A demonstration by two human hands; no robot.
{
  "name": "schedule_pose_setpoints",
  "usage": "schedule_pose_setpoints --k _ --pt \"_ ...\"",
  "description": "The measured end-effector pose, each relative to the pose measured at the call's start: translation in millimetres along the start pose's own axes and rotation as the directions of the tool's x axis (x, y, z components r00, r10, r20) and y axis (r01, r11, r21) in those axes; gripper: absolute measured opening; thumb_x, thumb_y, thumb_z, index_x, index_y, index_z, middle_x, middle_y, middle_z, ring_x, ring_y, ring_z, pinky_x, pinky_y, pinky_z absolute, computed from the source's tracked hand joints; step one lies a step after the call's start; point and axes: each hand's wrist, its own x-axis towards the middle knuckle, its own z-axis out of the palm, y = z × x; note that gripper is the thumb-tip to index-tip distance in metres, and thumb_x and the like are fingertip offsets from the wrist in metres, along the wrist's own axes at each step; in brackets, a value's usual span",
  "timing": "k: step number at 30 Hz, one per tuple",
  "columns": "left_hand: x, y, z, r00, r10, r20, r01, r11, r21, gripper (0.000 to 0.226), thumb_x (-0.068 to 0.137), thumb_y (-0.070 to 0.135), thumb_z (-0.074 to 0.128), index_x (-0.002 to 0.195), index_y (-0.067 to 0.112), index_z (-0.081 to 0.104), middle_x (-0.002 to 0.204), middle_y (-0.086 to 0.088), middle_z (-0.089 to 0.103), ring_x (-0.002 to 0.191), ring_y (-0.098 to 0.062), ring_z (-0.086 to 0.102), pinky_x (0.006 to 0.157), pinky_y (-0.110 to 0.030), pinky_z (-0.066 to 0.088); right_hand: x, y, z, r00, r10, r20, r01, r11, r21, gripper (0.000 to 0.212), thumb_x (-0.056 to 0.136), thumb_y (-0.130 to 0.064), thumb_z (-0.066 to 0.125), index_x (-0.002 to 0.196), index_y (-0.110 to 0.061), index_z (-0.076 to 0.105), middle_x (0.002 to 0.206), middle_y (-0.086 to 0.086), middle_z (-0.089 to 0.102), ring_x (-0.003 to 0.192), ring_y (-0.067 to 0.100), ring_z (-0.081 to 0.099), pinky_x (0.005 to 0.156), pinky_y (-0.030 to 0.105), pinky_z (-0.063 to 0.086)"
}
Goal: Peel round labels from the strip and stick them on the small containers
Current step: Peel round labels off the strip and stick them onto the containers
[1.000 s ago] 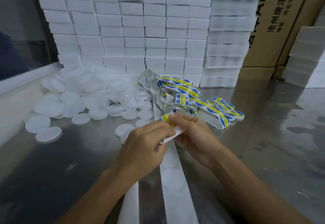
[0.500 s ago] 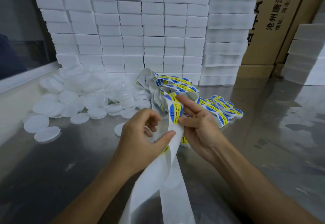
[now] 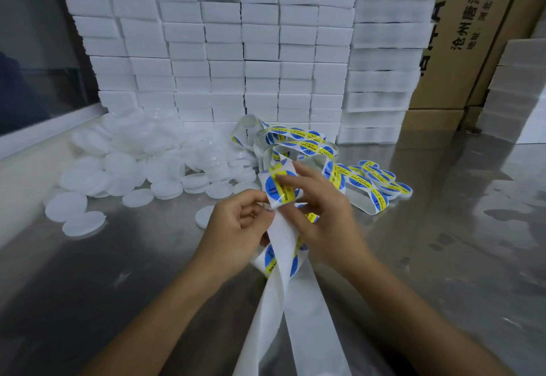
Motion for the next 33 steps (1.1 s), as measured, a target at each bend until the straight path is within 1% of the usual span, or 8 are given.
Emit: schedule_pose_setpoints --k 2,6,8,12,14,20,27,33 --pt "1 -1 0 1.000 -0.005 0.013 0.005 1.000 -0.006 0.022 0.092 -0.002 0.057 0.093 0.017 0.069 0.070 0.002 0.070 0.066 -0.012 0.068 0.057 -0.023 0.052 -1 4 0 0.998 -0.050 -0.030 0.048 0.997 -0.061 0.039 0.084 -0.007 0.070 0.113 -0.032 0.067 0.136 -0.003 0.055 0.094 0.006 0.063 0.075 0.028 0.055" --pt "1 -3 1 1.000 -0.023 -0.021 0.022 1.000 -0.011 0.017 0.092 0.001 0.058 0.102 0.011 0.068 0.085 -0.004 0.074 0.074 -0.013 0.071 0.059 -0.021 0.052 0 6 -4 0.988 -0.145 -0.058 0.131 0.971 -0.199 0.027 0.083 -0.011 0.076 0.110 -0.016 0.073 0.140 0.007 0.052 0.077 0.004 0.063 0.067 0.014 0.050" --pt "-1 -2 1 0.999 -0.008 -0.034 0.009 1.000 0.013 0.016 0.092 0.000 0.058 0.096 0.011 0.068 0.084 -0.005 0.074 0.076 -0.014 0.071 0.058 -0.023 0.053 1 3 -5 0.979 -0.189 -0.076 0.164 0.953 -0.255 0.022 0.084 -0.014 0.076 0.105 -0.016 0.074 0.132 0.004 0.055 0.067 0.007 0.062 0.063 0.022 0.052" --pt "-2 -1 1 1.000 0.030 0.005 -0.030 0.997 0.078 0.010 0.091 -0.001 0.057 0.095 0.004 0.065 0.086 -0.026 0.066 0.079 -0.042 0.066 0.071 -0.053 0.055 1 -2 -6 0.954 -0.288 -0.081 0.233 0.884 -0.405 0.007 0.084 -0.015 0.075 0.091 -0.012 0.076 0.099 0.003 0.068 0.051 0.012 0.054 0.050 0.036 0.049" --pt "-3 -1 1 0.999 0.045 0.010 -0.046 0.995 0.088 0.008 0.091 -0.002 0.057 0.095 0.001 0.063 0.083 -0.034 0.059 0.070 -0.039 0.059 0.070 -0.058 0.053 0 -4 -7 0.948 -0.316 -0.035 0.265 0.845 -0.464 0.005 0.084 -0.015 0.075 0.088 -0.012 0.077 0.092 0.002 0.070 0.052 0.014 0.055 0.047 0.035 0.049" --pt "-3 2 -1 0.983 0.179 0.031 -0.180 0.942 0.282 0.026 0.075 0.015 0.050 0.086 -0.007 0.058 0.075 -0.031 0.054 0.067 -0.042 0.053 0.068 -0.056 0.048 0 -10 -7 0.940 -0.340 0.017 0.302 0.811 -0.501 0.007 0.086 -0.016 0.074 0.091 -0.012 0.076 0.088 0.002 0.071 0.055 0.016 0.058 0.045 0.034 0.049" --pt "-4 -1 -4 0.965 0.253 0.064 -0.257 0.876 0.409 0.019 0.072 0.016 0.048 0.079 0.000 0.056 0.061 -0.016 0.042 0.058 -0.031 0.039 0.054 -0.043 0.039 -1 -9 -7 0.951 -0.305 -0.044 0.254 0.858 -0.447 0.009 0.085 -0.014 0.074 0.093 -0.010 0.075 0.095 0.005 0.069 0.053 0.017 0.058 0.045 0.037 0.050" --pt "-5 -3 -7 0.957 0.276 0.089 -0.285 0.835 0.470 0.024 0.072 0.019 0.051 0.088 0.037 0.055 0.063 -0.001 0.048 0.055 -0.013 0.044 0.051 -0.019 0.037 0 -2 -10 0.958 -0.273 -0.091 0.221 0.900 -0.376 0.002 0.085 -0.008 0.072 0.087 -0.006 0.072 0.089 0.003 0.070 0.053 0.014 0.058 0.049 0.039 0.051"
